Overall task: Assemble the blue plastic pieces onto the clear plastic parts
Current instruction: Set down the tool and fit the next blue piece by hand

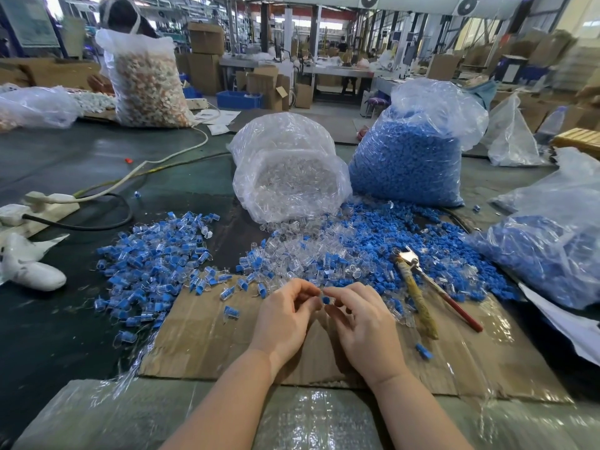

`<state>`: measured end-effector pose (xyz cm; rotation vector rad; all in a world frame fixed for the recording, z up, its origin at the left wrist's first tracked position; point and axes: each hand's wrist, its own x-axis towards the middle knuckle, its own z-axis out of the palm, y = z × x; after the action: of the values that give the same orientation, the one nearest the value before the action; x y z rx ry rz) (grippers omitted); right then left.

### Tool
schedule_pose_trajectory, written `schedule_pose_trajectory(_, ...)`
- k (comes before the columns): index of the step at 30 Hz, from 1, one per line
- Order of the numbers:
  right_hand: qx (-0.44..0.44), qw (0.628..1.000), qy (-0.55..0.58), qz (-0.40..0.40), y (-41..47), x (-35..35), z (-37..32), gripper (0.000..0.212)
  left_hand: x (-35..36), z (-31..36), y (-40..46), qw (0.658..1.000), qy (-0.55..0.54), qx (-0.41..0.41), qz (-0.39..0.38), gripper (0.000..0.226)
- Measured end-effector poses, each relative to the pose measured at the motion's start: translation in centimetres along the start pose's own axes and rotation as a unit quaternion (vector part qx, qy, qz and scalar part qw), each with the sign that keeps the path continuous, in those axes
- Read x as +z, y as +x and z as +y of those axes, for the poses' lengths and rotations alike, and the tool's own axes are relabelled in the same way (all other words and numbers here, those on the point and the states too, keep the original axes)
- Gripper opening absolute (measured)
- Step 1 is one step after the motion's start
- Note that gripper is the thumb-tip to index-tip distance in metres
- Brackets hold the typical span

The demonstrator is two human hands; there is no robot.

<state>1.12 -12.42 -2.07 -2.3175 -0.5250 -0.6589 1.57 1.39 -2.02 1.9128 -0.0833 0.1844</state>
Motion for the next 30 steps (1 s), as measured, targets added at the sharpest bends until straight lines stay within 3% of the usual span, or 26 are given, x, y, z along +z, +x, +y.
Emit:
schedule_pose_trajectory(3, 0.003, 1.000, 0.013, -0.003, 0.13, -0.07, -0.03, 0.039, 0.03, -0.04, 0.02, 1.000, -0.003, -0.001, -0.002, 0.019)
schedule_pose_trajectory(13, 0.000, 1.000, 0.002, -0.003, 0.15, -0.08, 0.00, 0.042, 0.05, 0.06, -0.05, 1.000, -0.001, 0.000, -0.009, 0.022)
schedule_pose_trajectory(20, -0.006, 1.000, 0.000, -0.002, 0.14, -0.19, -0.20, 0.039, 0.13, 0.05, -0.01, 1.000, 0.016, 0.008, 0.002, 0.018)
schedule_pose_trajectory(23, -0.011, 1.000, -0.012, -0.005, 0.09, -0.15, -0.15, 0.023, 0.04, 0.06, 0.06, 0.999, 0.031, 0.013, 0.003, 0.014)
schedule_pose_trajectory(30, 0.043, 0.995, -0.042, 0.080, 0.55, -0.89, 0.20, 0.021, 0.04, 0.01, 0.05, 0.999, 0.047, 0.009, -0.003, 0.017)
